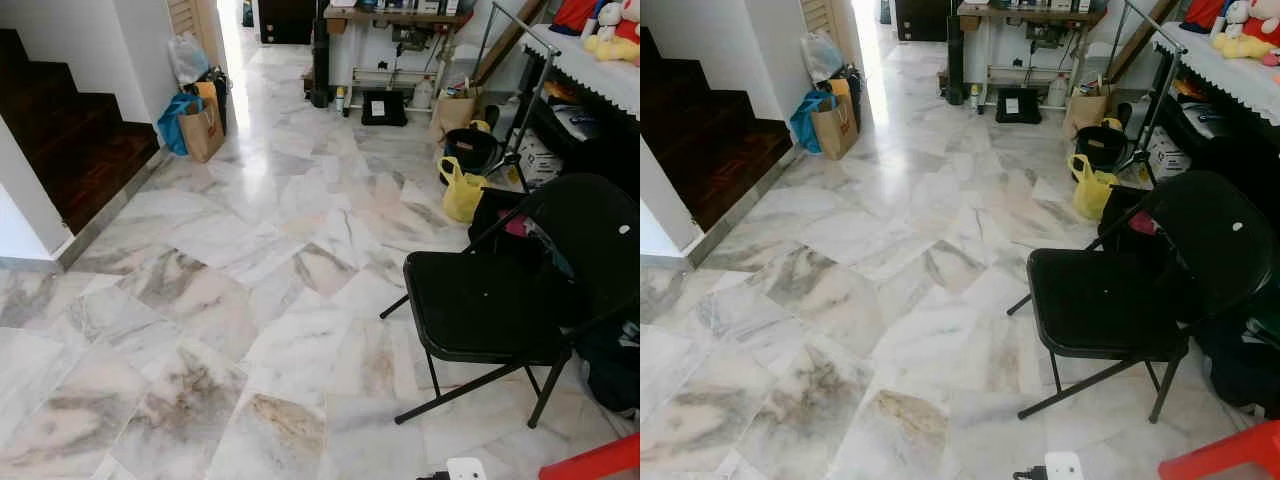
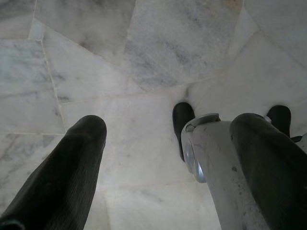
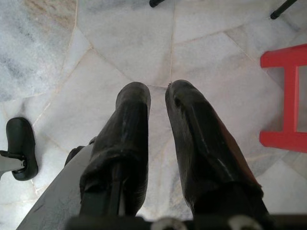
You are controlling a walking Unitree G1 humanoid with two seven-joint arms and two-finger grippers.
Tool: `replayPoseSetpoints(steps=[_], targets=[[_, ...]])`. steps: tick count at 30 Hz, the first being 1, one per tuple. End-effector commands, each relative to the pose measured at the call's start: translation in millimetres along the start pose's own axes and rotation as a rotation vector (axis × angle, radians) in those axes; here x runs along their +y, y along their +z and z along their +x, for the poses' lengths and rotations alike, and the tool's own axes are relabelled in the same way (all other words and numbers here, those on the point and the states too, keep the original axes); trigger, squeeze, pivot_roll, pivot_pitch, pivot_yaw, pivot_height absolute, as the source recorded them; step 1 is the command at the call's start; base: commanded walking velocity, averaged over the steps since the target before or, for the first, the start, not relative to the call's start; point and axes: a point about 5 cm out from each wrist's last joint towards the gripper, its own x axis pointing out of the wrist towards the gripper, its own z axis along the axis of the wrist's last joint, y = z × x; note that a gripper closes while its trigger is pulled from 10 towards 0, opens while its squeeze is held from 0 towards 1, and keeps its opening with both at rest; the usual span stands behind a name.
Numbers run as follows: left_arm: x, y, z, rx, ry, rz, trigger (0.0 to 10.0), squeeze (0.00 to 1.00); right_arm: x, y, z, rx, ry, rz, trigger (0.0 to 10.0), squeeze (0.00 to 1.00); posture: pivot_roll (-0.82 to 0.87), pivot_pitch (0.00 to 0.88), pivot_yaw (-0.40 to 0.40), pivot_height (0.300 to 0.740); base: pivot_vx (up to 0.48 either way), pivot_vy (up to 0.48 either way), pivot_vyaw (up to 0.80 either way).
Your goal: Setting the table
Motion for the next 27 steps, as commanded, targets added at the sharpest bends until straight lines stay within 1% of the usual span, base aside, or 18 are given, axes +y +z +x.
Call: replayPoseSetpoints(steps=[1, 22, 23, 24, 25, 27], targets=[[-8.6, 2.2, 0.4, -0.027, -0.012, -0.141, 10.0, 0.00, -24.0, 34.9, 4.6, -0.047, 0.121, 0.213, 10.0, 0.00, 0.14, 0.051, -0.114, 0.740, 0.000, 0.000, 0.00], [-8.6, 2.2, 0.4, -0.027, -0.012, -0.141, 10.0, 0.00, -24.0, 34.9, 4.6, -0.047, 0.121, 0.213, 10.0, 0.00, 0.14, 0.051, -0.114, 0.740, 0.000, 0.000, 0.00], [-8.4, 3.1, 0.6, -0.031, -0.009, -0.141, 10.0, 0.00, -24.1, 35.1, 4.7, -0.045, 0.122, 0.212, 10.0, 0.00, 0.14, 0.051, -0.113, 0.740, 0.000, 0.000, 0.00], [-4.4, 12.2, 2.3, -0.045, -0.013, -0.135, 10.0, 0.00, -30.0, 37.6, 4.3, -0.057, 0.115, 0.219, 10.0, 0.00, 0.07, 0.052, -0.057, 0.740, 0.000, 0.000, 0.00], [0.5, 22.5, 3.9, -0.058, -0.019, -0.129, 10.0, 0.00, -37.4, 40.9, 3.7, -0.073, 0.109, 0.227, 10.0, 0.00, 0.07, 0.055, -0.058, 0.740, 0.000, 0.000, 0.00], [1.6, 23.6, 4.1, -0.059, -0.020, -0.132, 10.0, 0.00, -38.9, 41.6, 3.6, -0.075, 0.108, 0.226, 10.0, 0.00, 0.07, 0.055, -0.058, 0.740, 0.000, 0.000, 0.00]])
